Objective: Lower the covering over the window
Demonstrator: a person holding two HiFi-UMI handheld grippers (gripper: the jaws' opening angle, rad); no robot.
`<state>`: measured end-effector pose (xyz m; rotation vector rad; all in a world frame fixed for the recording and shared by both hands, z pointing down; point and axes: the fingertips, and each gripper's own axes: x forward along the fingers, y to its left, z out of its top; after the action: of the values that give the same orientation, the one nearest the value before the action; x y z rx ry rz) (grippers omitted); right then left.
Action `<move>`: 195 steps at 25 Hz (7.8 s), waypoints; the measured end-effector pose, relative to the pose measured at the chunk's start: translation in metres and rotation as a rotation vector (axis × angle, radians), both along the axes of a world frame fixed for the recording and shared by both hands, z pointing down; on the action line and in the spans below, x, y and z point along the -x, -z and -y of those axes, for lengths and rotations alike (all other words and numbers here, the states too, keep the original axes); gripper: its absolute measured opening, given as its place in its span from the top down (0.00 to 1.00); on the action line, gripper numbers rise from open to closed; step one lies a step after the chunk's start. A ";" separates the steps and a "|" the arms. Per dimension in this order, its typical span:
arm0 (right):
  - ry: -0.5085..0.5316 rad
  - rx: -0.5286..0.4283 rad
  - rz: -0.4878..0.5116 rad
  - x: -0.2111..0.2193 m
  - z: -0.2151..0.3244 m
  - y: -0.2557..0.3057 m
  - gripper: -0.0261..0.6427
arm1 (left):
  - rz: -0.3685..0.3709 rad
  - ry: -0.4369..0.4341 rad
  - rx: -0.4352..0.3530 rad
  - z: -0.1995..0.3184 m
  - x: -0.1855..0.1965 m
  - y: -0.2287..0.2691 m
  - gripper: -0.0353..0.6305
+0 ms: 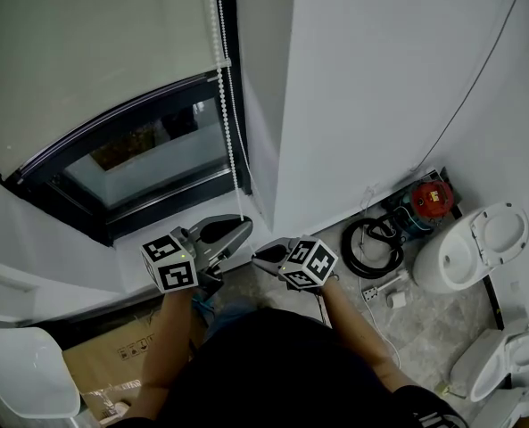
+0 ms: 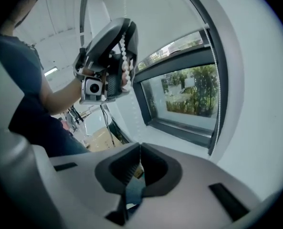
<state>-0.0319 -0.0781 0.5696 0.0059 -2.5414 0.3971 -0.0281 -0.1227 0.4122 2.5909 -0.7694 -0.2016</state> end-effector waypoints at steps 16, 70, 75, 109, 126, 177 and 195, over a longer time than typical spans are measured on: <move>0.050 -0.109 0.162 -0.019 0.010 0.083 0.76 | 0.052 -0.007 -0.001 -0.002 -0.001 -0.011 0.91; -0.141 -0.090 0.528 0.021 0.048 0.198 0.94 | 0.035 -0.022 0.165 -0.034 -0.011 -0.090 0.91; -0.137 -0.122 0.407 0.025 0.047 0.167 0.94 | 0.153 -0.035 0.220 -0.041 -0.014 -0.119 0.91; -0.110 -0.057 0.383 0.027 0.040 0.140 0.94 | 0.158 0.198 -0.176 -0.002 0.048 0.047 0.65; -0.091 -0.072 0.373 0.020 0.034 0.136 0.94 | 0.066 0.178 -0.371 0.036 0.012 0.165 0.67; -0.152 -0.041 -0.052 -0.008 0.064 -0.001 0.94 | 0.055 0.086 -0.042 0.082 0.011 0.026 0.91; -0.417 -0.247 0.261 -0.023 0.101 0.164 0.79 | -0.005 0.051 0.043 0.078 0.022 -0.007 0.91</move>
<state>-0.0093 -0.1787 0.4056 0.6225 -2.8282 0.2488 -0.0497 -0.2002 0.4190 2.5311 -0.8298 -0.2046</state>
